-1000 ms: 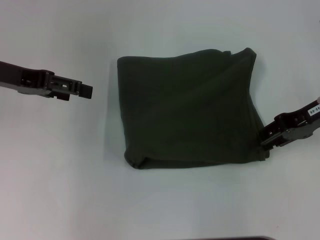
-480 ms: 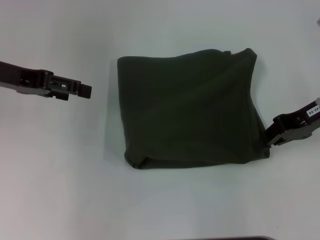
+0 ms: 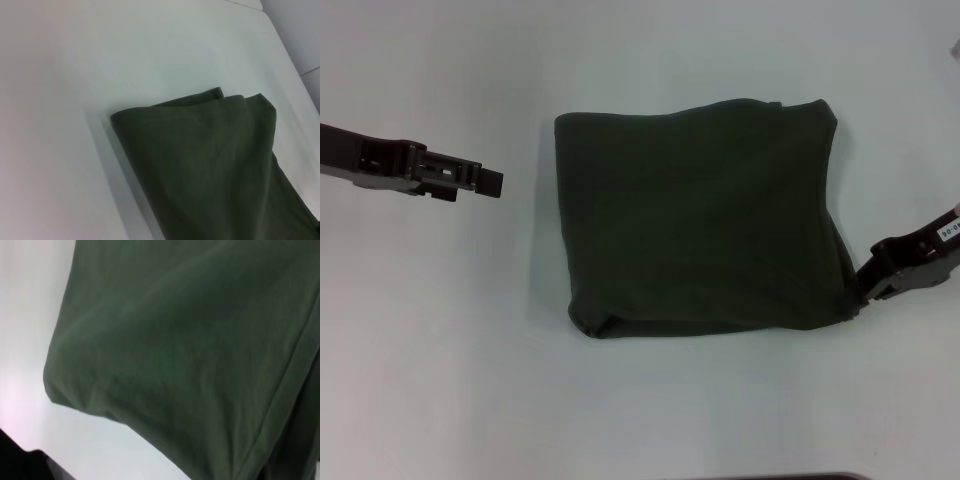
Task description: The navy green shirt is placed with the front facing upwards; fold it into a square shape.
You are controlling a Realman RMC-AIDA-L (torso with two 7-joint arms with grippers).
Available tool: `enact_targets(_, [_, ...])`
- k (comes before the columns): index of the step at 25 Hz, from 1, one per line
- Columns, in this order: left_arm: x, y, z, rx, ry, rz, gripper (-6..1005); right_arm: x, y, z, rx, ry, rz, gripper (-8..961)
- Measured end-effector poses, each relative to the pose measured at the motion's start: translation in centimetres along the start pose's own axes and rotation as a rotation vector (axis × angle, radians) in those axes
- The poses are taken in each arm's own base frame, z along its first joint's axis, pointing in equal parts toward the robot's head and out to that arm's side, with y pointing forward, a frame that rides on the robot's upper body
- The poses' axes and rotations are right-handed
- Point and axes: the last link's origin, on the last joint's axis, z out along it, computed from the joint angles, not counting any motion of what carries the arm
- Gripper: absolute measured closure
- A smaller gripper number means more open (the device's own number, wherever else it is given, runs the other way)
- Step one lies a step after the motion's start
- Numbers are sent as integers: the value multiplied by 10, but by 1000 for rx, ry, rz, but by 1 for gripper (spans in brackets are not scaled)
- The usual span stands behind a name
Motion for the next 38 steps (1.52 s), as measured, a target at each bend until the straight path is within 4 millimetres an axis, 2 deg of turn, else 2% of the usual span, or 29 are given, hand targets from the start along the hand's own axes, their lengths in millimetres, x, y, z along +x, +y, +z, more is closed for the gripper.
enact_targets(10, [0,0,0,2,2,0,96,11,-13,-12,41,24,50,949])
enact_targets(22, [1,0,1,3,5,2,96,12,-22,-7,100,29,75,944])
enact_targets(37, [1,0,1,4,7,0,97,12,-19,-23,55,7,90,937])
enact_targets(38, [1,0,1,5,7,1,97,13,-21,-26,58,6,93,906])
